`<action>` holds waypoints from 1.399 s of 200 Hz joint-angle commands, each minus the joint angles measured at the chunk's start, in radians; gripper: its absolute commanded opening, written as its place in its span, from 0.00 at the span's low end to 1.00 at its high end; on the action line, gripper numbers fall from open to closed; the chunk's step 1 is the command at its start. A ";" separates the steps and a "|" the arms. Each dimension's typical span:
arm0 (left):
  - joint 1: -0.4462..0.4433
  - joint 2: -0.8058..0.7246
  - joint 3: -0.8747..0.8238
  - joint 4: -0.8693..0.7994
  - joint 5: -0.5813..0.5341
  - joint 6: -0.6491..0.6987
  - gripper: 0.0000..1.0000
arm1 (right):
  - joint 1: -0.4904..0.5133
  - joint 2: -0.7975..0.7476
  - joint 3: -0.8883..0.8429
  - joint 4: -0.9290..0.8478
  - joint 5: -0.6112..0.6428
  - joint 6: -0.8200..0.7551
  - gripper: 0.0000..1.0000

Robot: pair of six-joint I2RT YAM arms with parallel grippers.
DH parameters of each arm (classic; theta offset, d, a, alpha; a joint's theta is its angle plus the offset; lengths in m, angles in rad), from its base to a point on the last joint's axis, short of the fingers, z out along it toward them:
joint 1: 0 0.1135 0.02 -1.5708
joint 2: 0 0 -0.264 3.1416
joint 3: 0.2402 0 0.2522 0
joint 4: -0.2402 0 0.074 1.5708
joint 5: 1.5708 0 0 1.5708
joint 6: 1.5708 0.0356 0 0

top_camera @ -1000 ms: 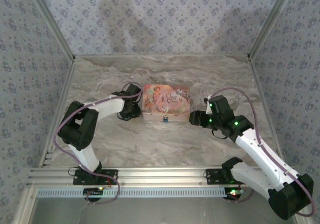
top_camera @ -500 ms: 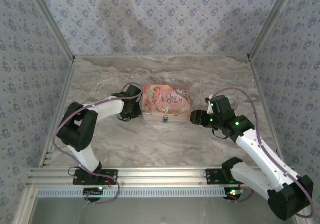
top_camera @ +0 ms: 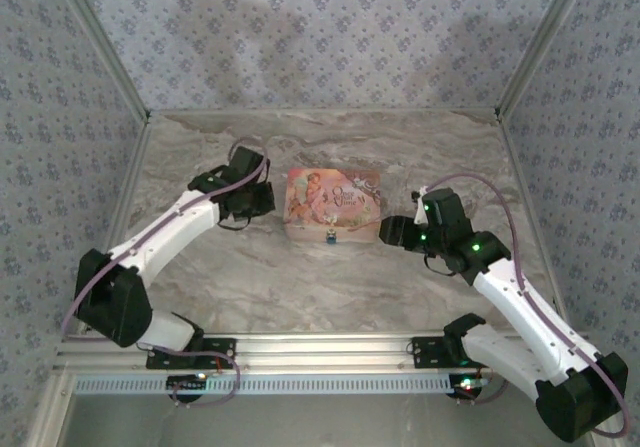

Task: Unlock a padlock with a key

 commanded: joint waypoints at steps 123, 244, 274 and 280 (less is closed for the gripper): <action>-0.273 0.096 0.482 -0.126 0.371 0.016 0.00 | 0.172 0.059 0.189 0.236 -0.180 -0.284 0.40; -0.338 0.130 0.544 -0.114 0.416 -0.001 0.00 | 0.205 0.084 0.230 0.253 -0.207 -0.345 0.33; -0.345 0.131 0.547 -0.113 0.421 -0.005 0.00 | 0.211 0.100 0.250 0.252 -0.184 -0.350 0.28; -0.346 0.130 0.547 -0.113 0.421 -0.005 0.00 | 0.212 0.102 0.253 0.252 -0.181 -0.350 0.26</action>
